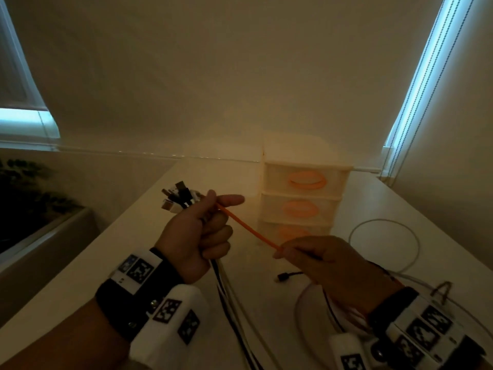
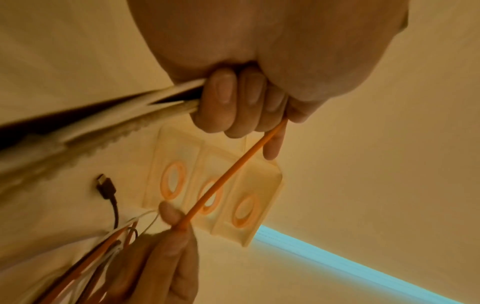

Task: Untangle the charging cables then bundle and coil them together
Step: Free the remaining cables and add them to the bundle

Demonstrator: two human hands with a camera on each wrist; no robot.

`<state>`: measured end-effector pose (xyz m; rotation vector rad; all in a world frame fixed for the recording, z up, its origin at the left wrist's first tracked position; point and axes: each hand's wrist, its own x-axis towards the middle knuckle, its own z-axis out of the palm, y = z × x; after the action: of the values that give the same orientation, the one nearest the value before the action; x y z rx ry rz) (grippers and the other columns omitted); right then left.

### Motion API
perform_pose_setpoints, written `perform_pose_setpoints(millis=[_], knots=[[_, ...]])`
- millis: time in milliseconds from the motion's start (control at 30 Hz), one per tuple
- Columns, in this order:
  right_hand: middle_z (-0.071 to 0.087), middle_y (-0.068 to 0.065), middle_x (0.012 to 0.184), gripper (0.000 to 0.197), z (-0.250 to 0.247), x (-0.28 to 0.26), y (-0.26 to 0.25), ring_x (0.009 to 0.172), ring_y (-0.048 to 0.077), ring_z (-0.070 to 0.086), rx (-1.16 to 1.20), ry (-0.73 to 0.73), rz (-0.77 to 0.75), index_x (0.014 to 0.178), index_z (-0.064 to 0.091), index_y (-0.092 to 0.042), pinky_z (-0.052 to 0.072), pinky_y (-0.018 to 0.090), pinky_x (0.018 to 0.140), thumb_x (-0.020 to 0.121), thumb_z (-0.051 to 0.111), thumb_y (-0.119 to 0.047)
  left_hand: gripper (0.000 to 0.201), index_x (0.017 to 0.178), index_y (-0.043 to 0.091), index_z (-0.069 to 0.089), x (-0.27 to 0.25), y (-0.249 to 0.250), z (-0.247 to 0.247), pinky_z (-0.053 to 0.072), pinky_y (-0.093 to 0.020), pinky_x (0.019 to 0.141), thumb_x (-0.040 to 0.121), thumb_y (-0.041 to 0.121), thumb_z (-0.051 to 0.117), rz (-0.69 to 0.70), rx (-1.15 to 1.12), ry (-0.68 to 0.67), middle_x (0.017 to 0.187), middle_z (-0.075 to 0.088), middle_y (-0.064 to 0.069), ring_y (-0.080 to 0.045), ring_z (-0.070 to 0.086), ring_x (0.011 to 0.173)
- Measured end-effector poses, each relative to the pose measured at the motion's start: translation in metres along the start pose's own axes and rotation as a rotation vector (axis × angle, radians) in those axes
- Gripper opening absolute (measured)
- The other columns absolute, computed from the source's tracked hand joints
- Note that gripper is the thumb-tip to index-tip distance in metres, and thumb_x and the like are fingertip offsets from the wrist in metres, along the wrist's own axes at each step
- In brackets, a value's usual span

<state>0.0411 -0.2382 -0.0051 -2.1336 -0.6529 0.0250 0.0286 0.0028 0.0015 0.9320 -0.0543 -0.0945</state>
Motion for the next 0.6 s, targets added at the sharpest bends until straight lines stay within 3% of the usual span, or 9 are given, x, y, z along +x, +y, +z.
perform_pose_setpoints(millis=[67,167,267,333,367,433,467,533,600], knots=[[0.071,-0.031,0.087,0.019,-0.012,-0.001,0.009,0.086,-0.013,0.063,-0.050,0.029,0.009,0.086,0.078,-0.034,0.042,0.001,0.070,0.094,0.063,-0.028,0.046,0.106,0.006,0.070,0.002,0.000,-0.004,0.013,-0.019,0.039,0.103,0.040,0.040,0.018,0.016,0.018,0.053,0.019,0.005,-0.008,0.011,0.043],[0.072,-0.023,0.083,0.019,-0.012,-0.003,0.010,0.082,-0.005,0.065,-0.044,0.028,0.024,0.082,0.078,-0.038,0.045,0.005,0.069,0.093,0.063,-0.032,0.049,0.104,0.005,0.070,0.003,-0.005,-0.004,0.027,-0.024,0.041,0.104,0.042,0.039,0.052,0.112,0.086,0.058,0.031,0.001,-0.012,0.028,0.047],[0.070,-0.024,0.075,0.020,-0.005,-0.006,0.003,0.067,-0.004,0.061,0.017,0.035,-0.027,0.087,0.078,-0.037,0.043,0.010,0.064,0.095,0.061,-0.029,0.051,0.107,0.003,0.071,0.004,-0.005,-0.005,0.053,-0.035,0.066,0.104,0.042,0.039,0.059,0.112,0.117,0.078,0.062,-0.009,-0.024,0.062,0.073],[0.070,-0.018,0.074,0.021,-0.001,-0.007,0.000,0.063,-0.002,0.057,0.038,-0.032,-0.018,0.092,0.078,-0.039,0.044,0.013,0.062,0.096,0.060,-0.029,0.050,0.110,0.002,0.069,0.004,-0.003,-0.004,0.058,-0.044,0.087,0.105,0.041,0.038,0.039,0.004,0.110,0.103,0.071,-0.017,-0.033,0.070,0.098],[0.068,-0.016,0.069,0.022,0.000,-0.007,0.000,0.062,-0.002,0.056,0.045,-0.092,0.027,0.093,0.078,-0.039,0.044,0.013,0.061,0.097,0.059,-0.028,0.049,0.112,0.001,0.068,0.004,-0.002,-0.002,0.056,-0.049,0.091,0.105,0.040,0.038,0.034,-0.074,0.098,0.112,0.070,-0.021,-0.036,0.069,0.105],[0.064,-0.012,0.066,0.023,-0.003,-0.007,-0.001,0.064,0.000,0.058,-0.011,-0.229,0.153,0.092,0.077,-0.038,0.044,0.013,0.061,0.099,0.056,-0.031,0.050,0.108,0.000,0.069,0.004,-0.002,0.001,0.056,-0.052,0.088,0.105,0.038,0.037,0.040,-0.238,0.046,0.117,0.069,-0.025,-0.039,0.068,0.107],[0.064,-0.011,0.068,0.024,-0.007,-0.007,0.000,0.065,0.000,0.060,-0.077,-0.275,0.211,0.091,0.077,-0.038,0.045,0.014,0.063,0.099,0.054,-0.034,0.051,0.102,0.000,0.072,0.004,-0.001,0.002,0.059,-0.049,0.081,0.105,0.038,0.038,0.049,-0.292,0.022,0.111,0.071,-0.022,-0.036,0.071,0.100],[0.066,-0.009,0.074,0.027,-0.015,-0.005,0.004,0.066,0.002,0.061,-0.216,-0.278,0.279,0.087,0.076,-0.034,0.046,0.016,0.063,0.099,0.052,-0.039,0.052,0.090,0.004,0.076,0.000,0.004,0.003,0.061,-0.034,0.060,0.104,0.038,0.039,0.045,-0.306,-0.011,0.084,0.073,-0.010,-0.023,0.073,0.072],[0.064,-0.006,0.077,0.031,-0.022,-0.001,0.010,0.066,0.007,0.059,-0.315,-0.168,0.286,0.085,0.072,-0.023,0.043,0.016,0.060,0.099,0.052,-0.040,0.048,0.085,0.008,0.074,-0.004,0.006,0.003,0.048,-0.022,0.041,0.101,0.038,0.039,0.004,-0.216,-0.067,0.063,0.062,-0.002,-0.010,0.055,0.043]])
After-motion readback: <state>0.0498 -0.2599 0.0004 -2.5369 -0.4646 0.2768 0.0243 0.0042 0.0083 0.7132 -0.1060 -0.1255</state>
